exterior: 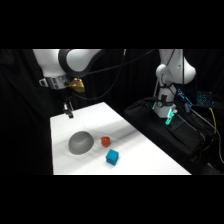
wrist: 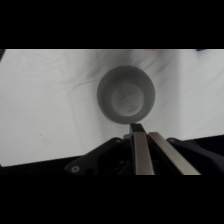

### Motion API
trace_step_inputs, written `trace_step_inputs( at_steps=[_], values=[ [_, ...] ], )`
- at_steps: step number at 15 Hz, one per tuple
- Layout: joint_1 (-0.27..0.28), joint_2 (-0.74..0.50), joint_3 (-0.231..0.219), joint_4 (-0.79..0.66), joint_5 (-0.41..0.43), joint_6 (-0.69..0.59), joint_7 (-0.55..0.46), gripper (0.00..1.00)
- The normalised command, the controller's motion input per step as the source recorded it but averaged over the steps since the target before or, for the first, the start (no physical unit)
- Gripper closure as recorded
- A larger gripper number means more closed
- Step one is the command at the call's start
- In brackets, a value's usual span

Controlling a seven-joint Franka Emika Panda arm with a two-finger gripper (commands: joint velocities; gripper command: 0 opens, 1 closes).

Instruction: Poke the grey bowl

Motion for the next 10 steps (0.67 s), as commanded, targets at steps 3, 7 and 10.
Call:
trace_step_inputs(
  at_steps=[3, 7, 10],
  values=[
    [-0.101, 0.18, 0.086, -0.03, 0.215, 0.36, -0.23, 1.0],
    [-0.075, 0.17, 0.053, -0.01, 0.132, 0.31, -0.19, 1.0],
    [-0.076, 0.11, 0.072, -0.03, 0.116, 0.26, -0.23, 1.0]
  ],
)
